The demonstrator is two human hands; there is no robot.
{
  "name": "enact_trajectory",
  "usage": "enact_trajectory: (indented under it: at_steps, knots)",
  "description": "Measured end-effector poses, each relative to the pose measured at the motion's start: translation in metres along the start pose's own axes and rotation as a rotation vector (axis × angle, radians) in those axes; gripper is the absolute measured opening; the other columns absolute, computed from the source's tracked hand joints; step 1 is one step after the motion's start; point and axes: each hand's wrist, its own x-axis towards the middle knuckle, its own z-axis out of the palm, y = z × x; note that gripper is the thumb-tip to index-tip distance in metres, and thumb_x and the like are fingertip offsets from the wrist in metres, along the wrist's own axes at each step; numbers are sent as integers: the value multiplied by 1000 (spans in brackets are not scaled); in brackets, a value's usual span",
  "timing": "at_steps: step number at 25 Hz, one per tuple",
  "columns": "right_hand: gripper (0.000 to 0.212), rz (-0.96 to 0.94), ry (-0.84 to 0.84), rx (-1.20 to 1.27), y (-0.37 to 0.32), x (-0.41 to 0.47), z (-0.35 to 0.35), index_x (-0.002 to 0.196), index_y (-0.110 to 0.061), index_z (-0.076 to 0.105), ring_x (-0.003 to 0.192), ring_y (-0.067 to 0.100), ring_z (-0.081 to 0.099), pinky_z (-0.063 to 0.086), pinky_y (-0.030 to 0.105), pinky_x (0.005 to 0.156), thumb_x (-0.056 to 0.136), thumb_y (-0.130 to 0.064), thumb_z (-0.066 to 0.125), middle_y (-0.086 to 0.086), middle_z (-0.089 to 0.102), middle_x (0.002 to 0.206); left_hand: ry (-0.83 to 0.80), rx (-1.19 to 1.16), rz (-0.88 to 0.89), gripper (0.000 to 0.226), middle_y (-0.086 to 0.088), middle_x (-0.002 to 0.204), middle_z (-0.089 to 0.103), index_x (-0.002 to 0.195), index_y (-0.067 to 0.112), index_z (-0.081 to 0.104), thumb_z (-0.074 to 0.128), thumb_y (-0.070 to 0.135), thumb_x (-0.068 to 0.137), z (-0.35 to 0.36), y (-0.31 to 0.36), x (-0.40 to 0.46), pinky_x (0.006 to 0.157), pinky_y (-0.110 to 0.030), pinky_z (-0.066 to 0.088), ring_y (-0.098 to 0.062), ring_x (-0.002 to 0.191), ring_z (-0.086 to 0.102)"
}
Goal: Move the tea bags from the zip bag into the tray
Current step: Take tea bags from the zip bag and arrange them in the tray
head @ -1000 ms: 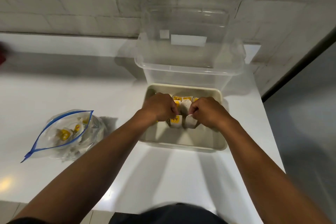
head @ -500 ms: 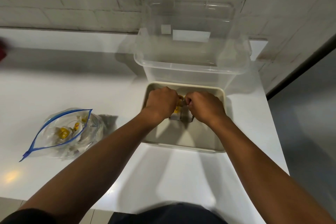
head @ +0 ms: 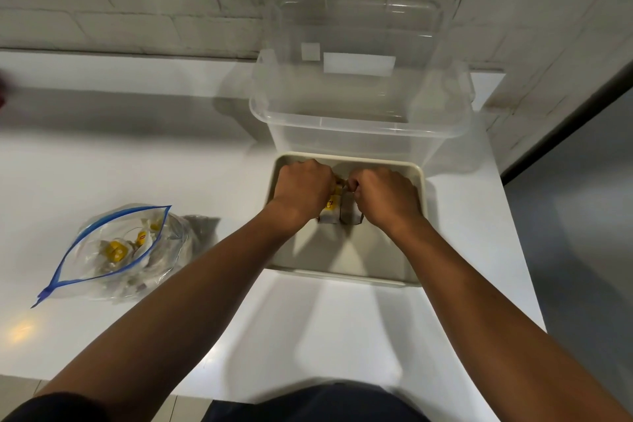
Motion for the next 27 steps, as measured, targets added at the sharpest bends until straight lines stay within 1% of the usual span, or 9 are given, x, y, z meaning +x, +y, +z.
enact_trajectory:
  at_steps: [3,6,10,14,16,19,21,24,27]
  knots:
    - [12,-7,-3,-8,0,0,1,90,-20,68,78,31,63,35,26,60,87,-13,58,8,68,88,14,27,-6,22,-1,102,69,105,29,74,55,26,94,-2,2,2,65,-27,40,-24,93,68]
    - [11,11,18,25,4,1,5,85,-20,66,71,29,60,33,24,57,86,-14,58,5,66,82,25,41,0,21,0,99,70,103,29,74,57,26,92,1,2,2,63,-27,40,-24,91,68]
    - [6,7,69,51,6,-1,7,86,-22,65,75,29,65,49,29,58,88,-19,60,1,68,82,49,22,2,19,0,93,70,98,30,74,56,24,92,3,0,0,61,-29,40,-24,88,68]
    - [6,43,128,58,4,-12,0,89,-25,66,73,26,64,53,29,59,87,-20,62,0,69,84,89,-106,16,18,-1,95,71,102,33,73,58,29,93,-7,-4,-10,69,-31,51,-26,91,69]
    - [10,52,148,97,0,-24,-7,95,-27,67,78,25,65,54,29,62,89,-23,60,-2,70,89,108,-210,-10,19,2,98,72,106,35,71,59,33,92,-14,-8,-25,71,-30,51,-24,92,68]
    - [12,52,182,209,-22,-47,-27,96,-29,65,85,25,65,55,34,67,91,-33,54,-6,70,92,169,-347,-62,16,11,88,72,101,39,69,56,43,91,-29,-18,-64,68,-26,46,-19,85,65]
    - [14,2,188,284,-45,-59,-40,96,-29,66,88,23,65,55,35,69,92,-34,54,-8,71,94,211,-413,-107,15,13,87,71,96,38,69,57,45,91,-41,-29,-94,65,-26,45,-18,82,64]
    - [11,-111,220,350,-83,-66,-51,92,-30,67,85,21,65,53,34,69,90,-34,56,-10,72,90,299,-509,-160,15,18,89,70,93,37,70,57,44,91,-52,-57,-133,65,-29,50,-14,71,62]
    - [11,-203,189,398,-130,-67,-54,90,-30,67,82,18,64,53,33,67,90,-32,56,-11,71,87,395,-514,-213,16,17,84,70,90,35,70,56,42,92,-50,-94,-162,59,-29,48,-10,62,58]
